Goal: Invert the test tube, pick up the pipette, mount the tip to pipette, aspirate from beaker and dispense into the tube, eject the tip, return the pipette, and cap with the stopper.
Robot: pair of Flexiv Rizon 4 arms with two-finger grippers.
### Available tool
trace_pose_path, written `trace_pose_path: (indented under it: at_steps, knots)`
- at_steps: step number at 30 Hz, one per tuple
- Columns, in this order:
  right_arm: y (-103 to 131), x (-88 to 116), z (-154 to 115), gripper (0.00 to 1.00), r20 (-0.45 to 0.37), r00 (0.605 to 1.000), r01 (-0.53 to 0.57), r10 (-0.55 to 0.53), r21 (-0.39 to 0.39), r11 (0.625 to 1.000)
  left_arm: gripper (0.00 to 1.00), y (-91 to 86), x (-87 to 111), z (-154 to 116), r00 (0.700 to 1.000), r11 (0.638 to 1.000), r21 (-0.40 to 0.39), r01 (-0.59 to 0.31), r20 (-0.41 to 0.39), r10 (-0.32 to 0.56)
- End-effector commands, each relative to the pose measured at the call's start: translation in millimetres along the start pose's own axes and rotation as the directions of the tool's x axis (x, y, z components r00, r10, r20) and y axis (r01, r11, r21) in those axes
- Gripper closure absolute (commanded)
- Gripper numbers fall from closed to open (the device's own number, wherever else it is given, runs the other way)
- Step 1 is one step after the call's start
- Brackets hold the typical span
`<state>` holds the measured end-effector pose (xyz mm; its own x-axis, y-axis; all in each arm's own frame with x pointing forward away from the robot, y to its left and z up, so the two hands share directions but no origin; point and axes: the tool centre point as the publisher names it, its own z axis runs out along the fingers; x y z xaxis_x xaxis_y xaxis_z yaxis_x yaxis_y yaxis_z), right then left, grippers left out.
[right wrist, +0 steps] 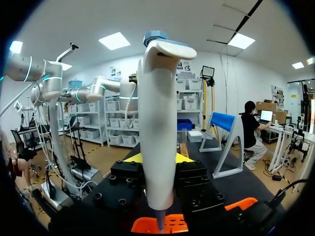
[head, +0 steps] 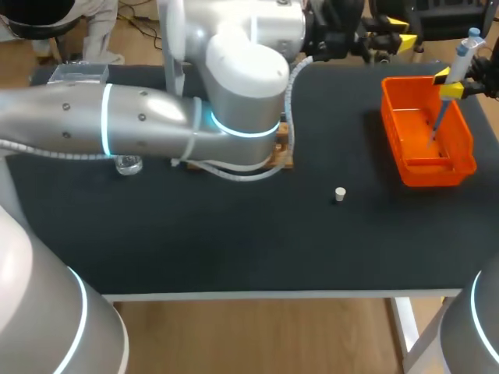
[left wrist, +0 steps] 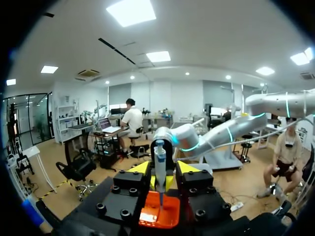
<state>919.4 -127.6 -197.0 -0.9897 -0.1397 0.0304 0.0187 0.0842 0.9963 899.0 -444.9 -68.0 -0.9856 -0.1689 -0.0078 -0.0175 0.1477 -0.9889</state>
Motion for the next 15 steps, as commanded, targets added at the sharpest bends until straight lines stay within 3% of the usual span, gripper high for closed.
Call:
trace_pose_path:
  at_steps: [1,15]
  knots:
    - [0.0,-1.3,-2.0,1.0,-0.006,1.0,0.0,0.0,0.001,1.0,1.0,1.7,0.6,16.6,1.0,1.0,0.01,0.0,0.008,0.0]
    - [0.0,-1.3,-2.0,1.0,-0.006,1.0,0.0,0.0,0.001,1.0,1.0,1.7,-0.1,25.3,1.0,1.0,0.009,0.004,-0.007,-0.003]
